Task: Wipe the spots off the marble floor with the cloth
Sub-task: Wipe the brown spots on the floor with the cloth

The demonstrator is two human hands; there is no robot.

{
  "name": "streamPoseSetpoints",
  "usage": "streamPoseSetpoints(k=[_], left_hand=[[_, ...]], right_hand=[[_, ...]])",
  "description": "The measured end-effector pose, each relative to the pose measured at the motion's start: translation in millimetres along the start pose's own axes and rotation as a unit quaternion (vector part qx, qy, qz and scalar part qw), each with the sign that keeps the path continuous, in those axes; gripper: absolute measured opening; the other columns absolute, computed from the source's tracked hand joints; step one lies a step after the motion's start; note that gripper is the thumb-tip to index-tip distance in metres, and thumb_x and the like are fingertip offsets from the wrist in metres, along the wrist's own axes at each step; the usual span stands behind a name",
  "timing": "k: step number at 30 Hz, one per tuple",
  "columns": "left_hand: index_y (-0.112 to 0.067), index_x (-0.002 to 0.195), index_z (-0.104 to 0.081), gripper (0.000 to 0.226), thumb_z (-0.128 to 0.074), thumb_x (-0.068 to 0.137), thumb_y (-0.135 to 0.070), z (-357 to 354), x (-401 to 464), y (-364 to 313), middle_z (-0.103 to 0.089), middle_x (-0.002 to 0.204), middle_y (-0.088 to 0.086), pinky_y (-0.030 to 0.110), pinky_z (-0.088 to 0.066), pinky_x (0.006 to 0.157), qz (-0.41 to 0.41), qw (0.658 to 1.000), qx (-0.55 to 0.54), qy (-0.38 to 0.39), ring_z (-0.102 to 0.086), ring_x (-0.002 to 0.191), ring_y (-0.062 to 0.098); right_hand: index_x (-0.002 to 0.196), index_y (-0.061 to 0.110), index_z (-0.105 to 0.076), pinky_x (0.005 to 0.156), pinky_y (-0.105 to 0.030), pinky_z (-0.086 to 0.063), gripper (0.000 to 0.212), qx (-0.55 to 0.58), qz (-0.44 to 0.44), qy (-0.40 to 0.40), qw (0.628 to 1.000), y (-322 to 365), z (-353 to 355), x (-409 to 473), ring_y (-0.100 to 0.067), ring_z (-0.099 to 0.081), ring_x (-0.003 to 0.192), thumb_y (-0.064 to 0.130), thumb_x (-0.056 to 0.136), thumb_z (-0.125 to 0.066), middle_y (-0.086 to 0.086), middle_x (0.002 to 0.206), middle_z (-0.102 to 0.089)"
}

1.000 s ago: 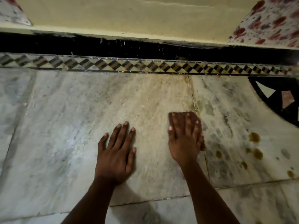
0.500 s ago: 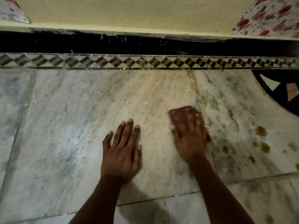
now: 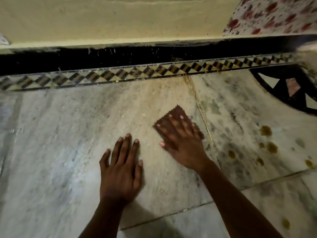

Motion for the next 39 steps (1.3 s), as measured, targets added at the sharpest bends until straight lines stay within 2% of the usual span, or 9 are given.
streamPoseSetpoints(k=[6,14,18,21,25,27,32,34,39], left_hand=[[-0.031,0.169,-0.028,0.067,-0.034,0.105,-0.047,-3,-1,1,-0.010,0.182,-0.005,0.054,-0.020,0.129,0.001,1.000,-0.006,-0.011,-0.010,0.168,0.014],[-0.030,0.170,-0.026,0.067,-0.033,0.105,-0.047,0,-2,-1,-0.011,0.182,-0.004,0.053,-0.017,0.129,-0.002,1.000,0.000,-0.006,-0.011,0.168,0.016],[-0.030,0.170,-0.023,0.068,-0.031,0.106,-0.047,2,-2,1,-0.010,0.182,-0.004,0.054,-0.017,0.129,-0.006,1.000,0.004,-0.004,-0.011,0.168,0.017],[-0.030,0.170,-0.025,0.067,-0.032,0.106,-0.047,1,-1,0,-0.011,0.182,-0.003,0.054,-0.018,0.129,-0.003,1.000,0.002,-0.007,-0.011,0.168,0.018],[-0.029,0.168,-0.031,0.066,-0.035,0.104,-0.046,2,-3,-2,-0.016,0.181,-0.002,0.055,-0.020,0.127,-0.002,1.000,0.002,-0.021,-0.017,0.167,0.019],[-0.029,0.168,-0.031,0.066,-0.035,0.104,-0.046,1,-3,-2,-0.017,0.181,-0.003,0.055,-0.021,0.126,0.000,1.000,0.006,-0.022,-0.017,0.167,0.018],[-0.031,0.169,-0.029,0.066,-0.033,0.105,-0.046,-1,-3,-1,-0.014,0.181,-0.006,0.053,-0.018,0.128,0.000,1.000,0.005,-0.020,-0.013,0.168,0.016],[-0.030,0.169,-0.030,0.065,-0.033,0.105,-0.046,-2,-3,-1,-0.014,0.181,-0.005,0.052,-0.017,0.128,0.000,1.000,0.008,-0.022,-0.014,0.168,0.016],[-0.030,0.168,-0.032,0.065,-0.034,0.104,-0.046,-1,-3,-2,-0.017,0.181,-0.003,0.053,-0.019,0.127,0.000,1.000,0.003,-0.025,-0.017,0.167,0.017]], right_hand=[[0.162,0.057,-0.001,0.127,-0.065,0.009,0.060,0.103,-0.257,-0.018,0.961,-45,21,87,-0.034,0.018,0.163,0.069,0.105,-0.019,0.004,0.178,0.013],[0.162,0.058,-0.007,0.129,-0.059,0.001,0.053,0.043,0.042,0.033,0.998,-15,12,49,-0.026,0.011,0.165,0.059,0.110,-0.019,0.012,0.178,0.007],[0.158,0.053,-0.036,0.131,-0.039,-0.003,0.045,0.259,0.026,0.012,0.966,-7,19,-27,-0.004,-0.006,0.163,0.046,0.113,-0.030,0.025,0.171,-0.025],[0.140,0.049,-0.058,0.126,-0.025,-0.032,0.034,0.523,-0.109,-0.032,0.844,-12,31,-47,0.010,-0.045,0.143,0.031,0.114,-0.045,0.035,0.145,-0.056],[0.115,0.019,-0.079,0.107,-0.044,-0.057,0.031,0.779,-0.212,-0.125,0.577,-15,61,-43,-0.023,-0.074,0.116,0.023,0.109,-0.049,-0.008,0.123,-0.078],[0.105,0.018,-0.082,0.093,-0.041,-0.063,0.040,0.818,-0.238,-0.135,0.506,-24,77,-35,-0.022,-0.078,0.103,0.025,0.112,-0.043,-0.009,0.112,-0.081],[0.130,0.021,-0.068,0.107,-0.040,-0.053,0.036,0.475,-0.367,-0.292,0.744,-82,90,-38,-0.021,-0.067,0.122,0.044,0.105,-0.056,-0.002,0.128,-0.072],[0.129,0.015,-0.068,0.104,-0.039,-0.053,0.041,0.317,-0.385,-0.377,0.781,-92,87,-49,-0.024,-0.066,0.119,0.044,0.103,-0.055,-0.005,0.126,-0.071],[0.161,0.024,-0.039,0.131,-0.054,-0.021,0.061,0.138,-0.186,-0.129,0.964,-46,18,-14,-0.029,-0.027,0.160,0.053,0.108,-0.028,-0.009,0.171,-0.033]])
Point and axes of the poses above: each hand's wrist, its own x-axis towards the middle knuckle, its own z-axis out of the back of the hand, y = z × x, the point moved 3 cm from there along x, towards the middle knuckle
